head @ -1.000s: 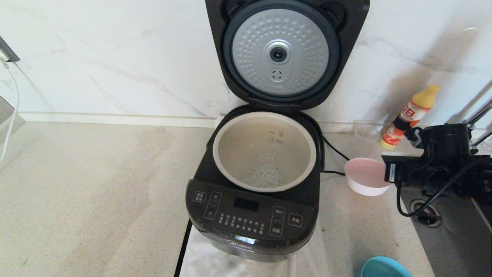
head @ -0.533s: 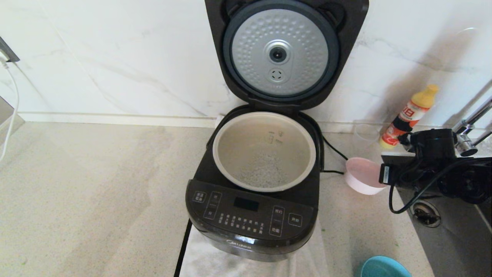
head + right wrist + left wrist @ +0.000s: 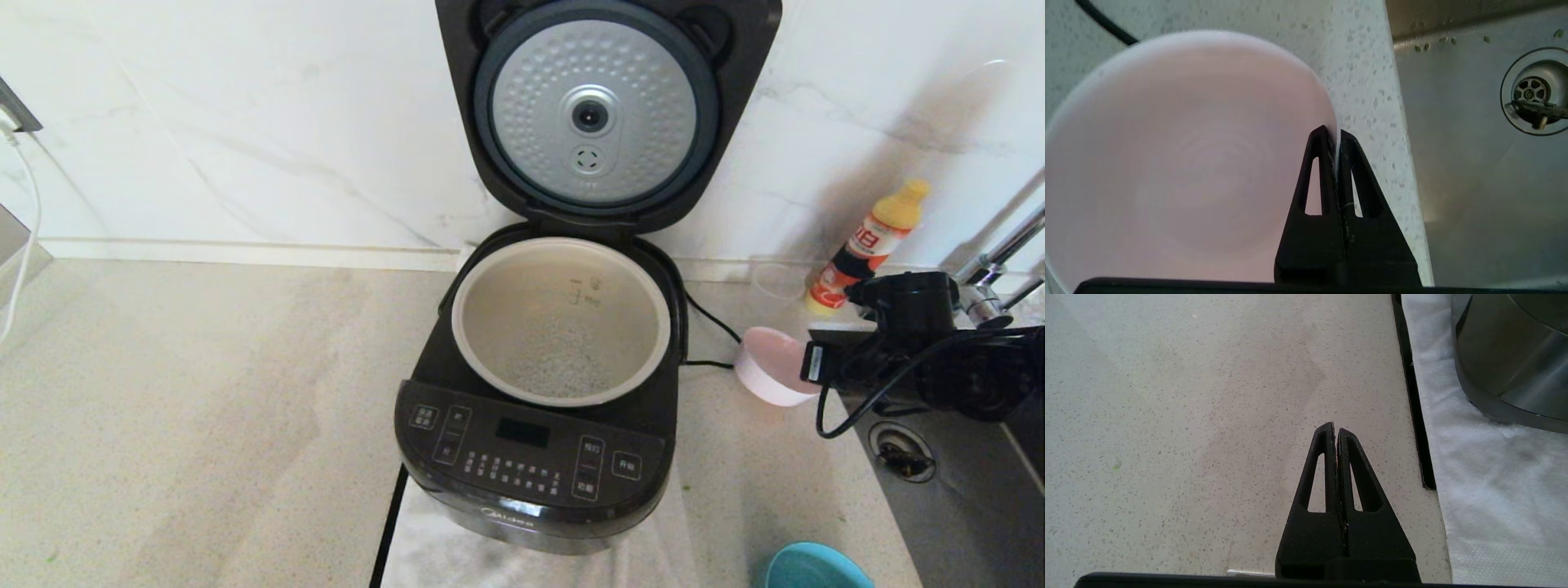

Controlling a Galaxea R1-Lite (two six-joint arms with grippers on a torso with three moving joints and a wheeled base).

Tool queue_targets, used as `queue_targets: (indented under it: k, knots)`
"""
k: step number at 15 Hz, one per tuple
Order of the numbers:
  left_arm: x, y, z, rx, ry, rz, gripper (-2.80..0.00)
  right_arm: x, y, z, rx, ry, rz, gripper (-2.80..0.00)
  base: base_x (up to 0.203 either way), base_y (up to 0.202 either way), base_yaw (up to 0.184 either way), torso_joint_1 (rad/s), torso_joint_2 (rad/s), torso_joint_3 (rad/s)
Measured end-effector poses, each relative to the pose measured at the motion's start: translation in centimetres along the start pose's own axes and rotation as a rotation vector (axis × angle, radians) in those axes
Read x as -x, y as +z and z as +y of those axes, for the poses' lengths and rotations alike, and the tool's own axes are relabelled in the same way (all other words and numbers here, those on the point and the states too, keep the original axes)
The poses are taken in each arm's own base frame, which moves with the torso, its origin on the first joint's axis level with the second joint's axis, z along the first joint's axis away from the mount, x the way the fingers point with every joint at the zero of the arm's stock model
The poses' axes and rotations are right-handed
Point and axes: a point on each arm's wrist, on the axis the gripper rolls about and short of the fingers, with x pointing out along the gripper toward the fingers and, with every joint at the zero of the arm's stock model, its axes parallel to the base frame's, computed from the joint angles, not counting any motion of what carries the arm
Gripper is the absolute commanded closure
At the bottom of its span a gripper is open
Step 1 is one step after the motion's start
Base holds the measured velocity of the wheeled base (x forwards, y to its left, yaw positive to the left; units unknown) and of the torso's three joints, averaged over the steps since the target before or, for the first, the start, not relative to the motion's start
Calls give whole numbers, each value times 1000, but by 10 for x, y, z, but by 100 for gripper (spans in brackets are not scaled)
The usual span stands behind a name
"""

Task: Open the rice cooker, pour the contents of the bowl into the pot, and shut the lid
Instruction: Place the bowl on the table

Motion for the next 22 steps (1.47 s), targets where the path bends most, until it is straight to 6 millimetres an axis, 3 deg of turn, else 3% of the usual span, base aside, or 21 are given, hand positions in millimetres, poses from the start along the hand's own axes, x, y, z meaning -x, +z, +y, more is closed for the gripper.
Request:
queue_targets:
  k: [7, 15, 22]
  knots:
    - [0, 0, 0, 0, 0, 0, 0, 7, 17, 0, -57, 2, -44, 0, 0, 0, 0, 0, 0, 0]
    - [0, 0, 0, 0, 0, 0, 0, 19, 28, -29, -91, -61, -79, 0, 0, 0, 0, 0, 0, 0]
    - [0, 0, 0, 0, 0, 0, 0, -1, 15, -37, -93, -89, -32, 0, 0, 0, 0, 0, 0, 0]
